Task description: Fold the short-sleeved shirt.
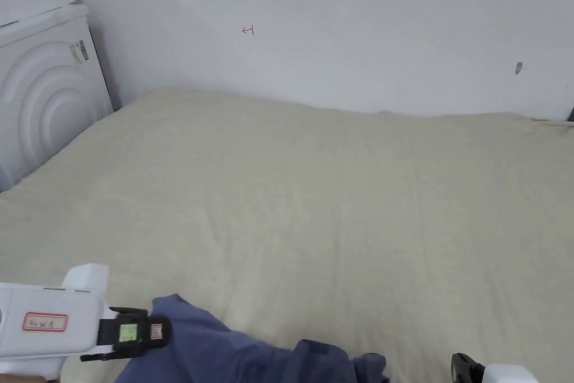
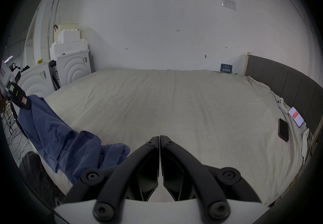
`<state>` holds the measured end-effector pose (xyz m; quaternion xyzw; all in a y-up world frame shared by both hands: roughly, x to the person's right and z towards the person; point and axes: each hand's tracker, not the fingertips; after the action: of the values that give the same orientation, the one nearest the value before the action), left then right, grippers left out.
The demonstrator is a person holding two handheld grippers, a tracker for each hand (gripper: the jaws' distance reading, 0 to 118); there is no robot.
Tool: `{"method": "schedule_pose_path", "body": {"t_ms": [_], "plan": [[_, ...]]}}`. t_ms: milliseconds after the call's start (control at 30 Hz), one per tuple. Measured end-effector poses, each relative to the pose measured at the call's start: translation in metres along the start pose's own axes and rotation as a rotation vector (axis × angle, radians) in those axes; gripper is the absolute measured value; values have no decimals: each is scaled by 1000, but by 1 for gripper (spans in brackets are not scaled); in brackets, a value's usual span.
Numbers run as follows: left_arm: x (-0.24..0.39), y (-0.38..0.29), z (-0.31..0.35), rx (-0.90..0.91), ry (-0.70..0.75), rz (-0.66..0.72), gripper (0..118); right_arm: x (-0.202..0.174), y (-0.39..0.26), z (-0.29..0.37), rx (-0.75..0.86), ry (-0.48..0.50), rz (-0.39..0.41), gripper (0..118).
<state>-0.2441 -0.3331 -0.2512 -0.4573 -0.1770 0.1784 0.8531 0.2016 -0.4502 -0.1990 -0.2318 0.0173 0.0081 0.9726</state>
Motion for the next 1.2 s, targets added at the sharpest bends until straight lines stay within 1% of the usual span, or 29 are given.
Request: {"method": "schedule_pose_path", "body": {"t_ms": [133,167,333,567,667,767,833,900,1000,1033,1100,1200], "plan": [[39,4,-17,-38,-85,6,0,2,-2,1,-4,-3,0,1],[38,6,-29,-37,-88,1,0,4,-3,2,-5,-5,-1,1],[77,2,-73,-106,-157,6,0,12,-6,6,-9,-22,-11,1],[137,-19,-151,-178,-137,-22,0,22,-11,12,-13,-47,-28,1],[149,-27,-184,-213,-104,-43,1,25,-13,14,-16,-56,-30,1],[150,-35,-209,-229,-93,-38,6,28,-14,17,-18,-62,-38,1],[146,-39,-213,-239,-84,-22,13,30,-15,19,-21,-64,-37,1],[139,-38,-207,-227,-150,13,24,33,-16,20,-21,-68,-39,1],[128,-33,-186,-180,-258,80,46,36,-17,21,-23,-73,-47,1],[123,-30,-181,-172,-276,104,47,37,-17,20,-24,-73,-50,1],[110,-26,-167,-122,-350,135,47,38,-17,19,-28,-75,-59,1],[92,-20,-156,-102,-367,156,47,39,-18,19,-30,-71,-67,1]]}}
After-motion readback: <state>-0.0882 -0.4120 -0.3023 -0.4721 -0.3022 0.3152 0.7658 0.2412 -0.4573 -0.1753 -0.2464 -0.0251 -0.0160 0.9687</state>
